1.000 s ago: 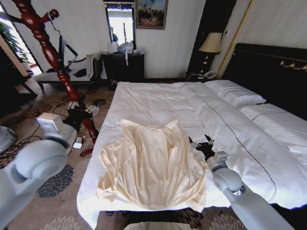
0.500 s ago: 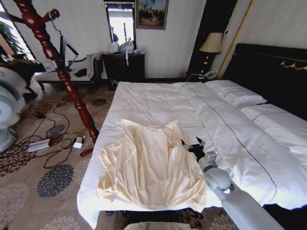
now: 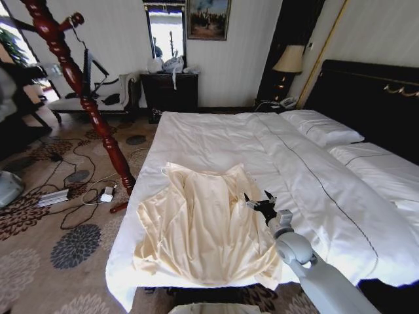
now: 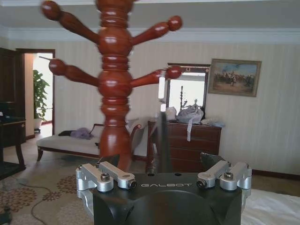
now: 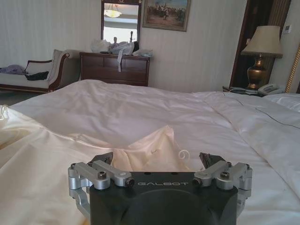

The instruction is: Pick up the clothes from the bed and hang them on the clothes hanger.

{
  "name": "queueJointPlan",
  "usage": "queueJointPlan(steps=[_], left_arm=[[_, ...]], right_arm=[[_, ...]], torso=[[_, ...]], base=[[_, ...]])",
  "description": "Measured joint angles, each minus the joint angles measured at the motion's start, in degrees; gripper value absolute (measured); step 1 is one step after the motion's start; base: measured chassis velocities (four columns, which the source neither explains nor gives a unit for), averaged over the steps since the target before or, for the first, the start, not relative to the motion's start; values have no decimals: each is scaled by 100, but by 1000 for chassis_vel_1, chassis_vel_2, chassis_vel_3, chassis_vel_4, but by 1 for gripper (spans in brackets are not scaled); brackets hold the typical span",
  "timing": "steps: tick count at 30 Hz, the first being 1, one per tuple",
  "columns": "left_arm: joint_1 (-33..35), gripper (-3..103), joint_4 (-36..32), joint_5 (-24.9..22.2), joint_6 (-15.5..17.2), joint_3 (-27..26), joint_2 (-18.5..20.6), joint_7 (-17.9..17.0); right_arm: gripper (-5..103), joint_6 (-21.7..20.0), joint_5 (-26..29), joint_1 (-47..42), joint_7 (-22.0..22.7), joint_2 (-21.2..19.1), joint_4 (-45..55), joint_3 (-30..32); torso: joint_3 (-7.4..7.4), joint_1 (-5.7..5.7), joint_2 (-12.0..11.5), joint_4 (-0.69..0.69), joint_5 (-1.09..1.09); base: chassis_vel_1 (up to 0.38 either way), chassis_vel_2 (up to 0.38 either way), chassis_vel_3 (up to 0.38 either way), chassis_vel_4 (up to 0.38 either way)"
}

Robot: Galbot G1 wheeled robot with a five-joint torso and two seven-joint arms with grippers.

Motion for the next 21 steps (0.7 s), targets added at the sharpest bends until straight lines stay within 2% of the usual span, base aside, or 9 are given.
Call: queueJointPlan(steps=[1, 4, 7, 8, 9, 10, 12, 16, 21], left_arm=[[0, 97, 0, 0, 0, 0, 0, 0], [-545, 97, 296, 78, 60, 512, -411, -100], [-1043, 96, 520, 15, 305, 846, -681, -452], [-1043, 96, 520, 15, 305, 846, -681, -452], [-1213, 95, 639, -50, 457, 935, -772, -700], [-1226, 95, 650, -55, 466, 941, -779, -718], [-1523, 90, 1001, -181, 570, 1047, -949, -1006], [-1737, 81, 1442, -267, 582, 1183, -1061, -1033], [-1753, 85, 1910, -223, 582, 1247, -1132, -1007]], right_arm=[[100, 0, 0, 0, 0, 0, 0, 0], [100, -2, 9, -73, 9, 2, 42, 88], [100, 6, -2, -187, 5, 3, 51, 175], [100, 6, -2, -187, 5, 3, 51, 175], [100, 12, -11, -207, 2, 8, 51, 189], [100, 12, -12, -208, 1, 9, 51, 190], [100, 21, -38, -214, -6, 28, 20, 193], [100, 26, -62, -215, -15, 34, 1, 183], [100, 36, -86, -231, -23, 34, -17, 180]], torso=[[0, 0, 0, 0, 0], [0, 0, 0, 6, -1], [-2, -2, 0, 7, -1], [-2, -2, 0, 7, -1], [-2, -3, 1, 6, 0], [-2, -3, 0, 6, 0], [-2, -2, 0, 7, 0], [-2, -2, 0, 7, -2], [-2, -2, 0, 6, -3]], base=[[0, 0, 0, 0], [0, 0, 0, 0], [0, 0, 0, 0], [0, 0, 0, 0], [0, 0, 0, 0], [0, 0, 0, 0], [0, 0, 0, 0], [0, 0, 0, 0], [0, 0, 0, 0]])
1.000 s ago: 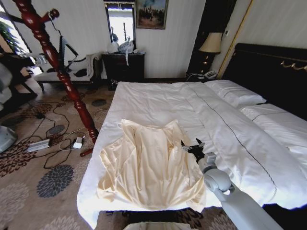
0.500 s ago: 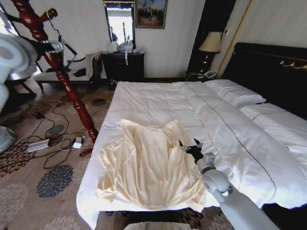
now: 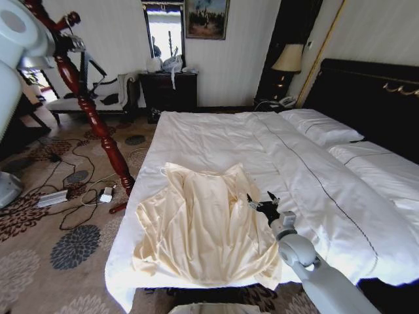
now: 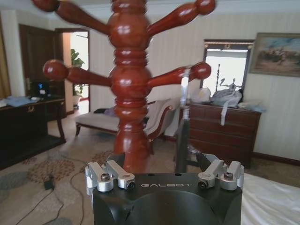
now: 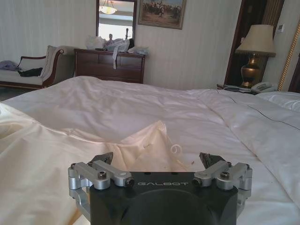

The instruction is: Pick up the clothes from the bed and hang them on the clothes hanger.

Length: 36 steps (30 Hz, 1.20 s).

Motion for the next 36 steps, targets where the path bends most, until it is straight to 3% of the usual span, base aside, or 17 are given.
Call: queueJointPlan(steps=[7, 11, 14, 19, 23, 36], left_arm=[[97, 86, 356, 39, -3, 6, 13, 96], [-63, 86, 808, 13, -8, 133, -122, 242], [-317, 88, 1341, -102, -12, 321, -432, 333], [-415, 92, 1581, -92, -14, 370, -611, 360], [-476, 92, 1764, 6, -15, 427, -682, 401], [-578, 92, 1030, 109, -21, 220, -462, 408]], right_arm=[[100, 79, -24, -128, -5, -24, 56, 97], [100, 108, -32, -199, -13, -65, 102, 158], [100, 110, -29, -222, -17, -60, 139, 197], [100, 110, 1, -224, -16, -23, 151, 241], [100, 110, 6, -232, -17, -22, 148, 264], [100, 175, -188, -276, -90, 44, -14, 215]], torso=[[0, 0, 0, 1, 2], [0, 0, 0, 1, 0], [1, 1, 0, 0, 1], [0, 1, 0, -3, 3], [0, 1, 0, 3, 0], [-1, 0, 1, 3, 2]], base=[[0, 0, 0, 0], [0, 0, 0, 0], [0, 0, 0, 0], [0, 0, 0, 0], [0, 0, 0, 0], [0, 0, 0, 0]])
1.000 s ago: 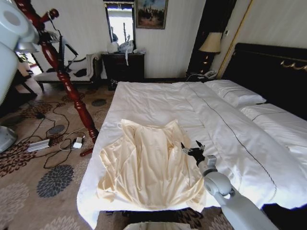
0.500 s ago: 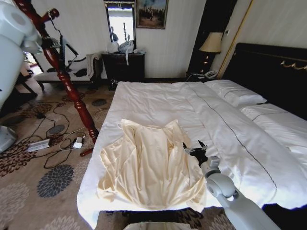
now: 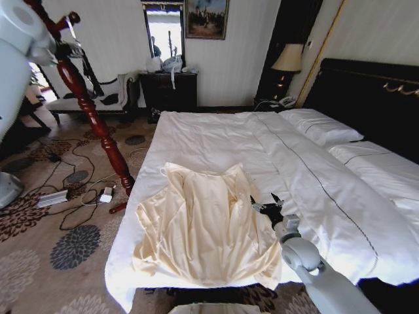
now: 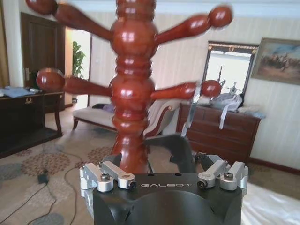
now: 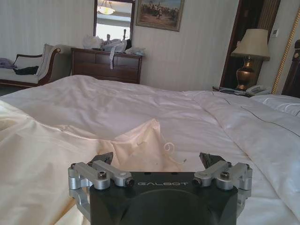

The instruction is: Pick up the clothes from the bed and hang them on the clothes hanger.

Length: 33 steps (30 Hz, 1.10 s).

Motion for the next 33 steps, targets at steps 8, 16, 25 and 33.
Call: queueJointPlan(steps=[8, 16, 25, 33], left_arm=[[-35, 92, 427, -54, -2, 29, -598, -66], [-159, 93, 1506, 46, -3, 29, -1415, 20], [-173, 91, 1895, 173, -3, 18, -1501, 48], [-289, 94, 2546, 591, -3, 24, -1637, 413]], right_arm=[[100, 4, 14, 31, -2, 25, 52, -6], [100, 10, -17, -150, -15, 73, 131, 129], [100, 44, -34, -229, -40, 71, 142, 246], [100, 44, -39, -205, -42, 80, 138, 202]], torso=[[1, 1, 0, -4, 0], [2, 1, 0, -5, 1], [2, 1, 0, -2, -2], [1, 1, 0, -2, -1]], base=[[0, 0, 0, 0], [0, 0, 0, 0], [0, 0, 0, 0], [0, 0, 0, 0]])
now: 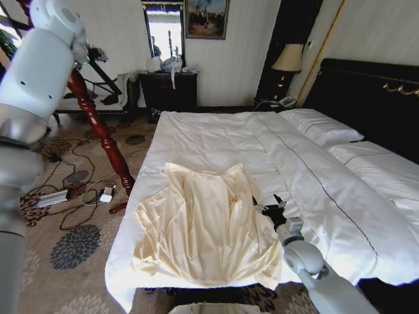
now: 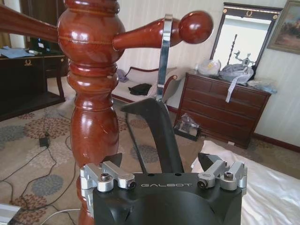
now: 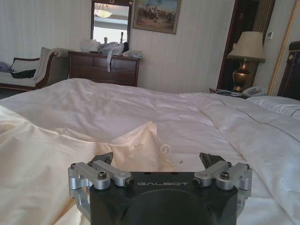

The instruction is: Pick up the clothes from the bed and hang them on the clothes hanger.

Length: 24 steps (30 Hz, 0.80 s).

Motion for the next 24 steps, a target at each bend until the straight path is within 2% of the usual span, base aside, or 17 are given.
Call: queueJointPlan(steps=[6, 9, 11, 12, 13, 15, 16, 19, 21, 24], left_arm=[[0, 91, 134, 135, -26, -35, -61, 68], [-2, 83, 235, 240, -55, -37, -77, 158], [-17, 83, 292, 314, -70, -37, -87, 221], [-53, 71, 403, 412, -88, -37, -114, 306], [-72, 71, 452, 451, -94, -37, -127, 347], [-90, 59, 481, 487, -97, -37, -133, 388], [-90, 59, 481, 487, -97, -37, -133, 388], [-91, 43, 478, 516, -120, -33, -141, 385], [-89, 43, 475, 528, -130, -33, -141, 384], [-54, 27, 423, 560, -151, -19, -137, 379]], right_arm=[[100, 0, -18, -43, 0, 11, 4, -7], [100, 17, -66, -109, -16, 9, 11, 5], [100, 29, -89, -135, -24, 9, 12, 5], [100, 50, -128, -173, -40, 12, 11, 3], [100, 60, -147, -191, -47, 21, 12, 2], [100, 67, -169, -211, -54, 35, 14, 0], [100, 67, -169, -211, -54, 35, 14, 0], [100, 69, -176, -217, -57, 32, 49, -1], [100, 69, -176, -217, -57, 31, 52, -1], [100, 68, -162, -213, -57, 21, 75, -2]], torso=[[1, 1, 0, -2, 2], [0, 0, 0, -1, 1], [0, 0, 0, 0, -1], [0, 0, 0, 0, 0], [0, 0, 0, 0, 0], [0, 0, 0, -1, 1], [0, 0, 0, -1, 1], [0, 0, 0, 0, 0], [0, 0, 0, 0, 1], [1, 0, 0, 0, 0]], base=[[0, 0, 0, 0], [0, 0, 0, 0], [0, 0, 0, 0], [0, 0, 0, 0], [0, 0, 0, 0], [0, 0, 0, 0], [0, 0, 0, 0], [0, 0, 0, 0], [0, 0, 0, 0], [0, 0, 0, 0]])
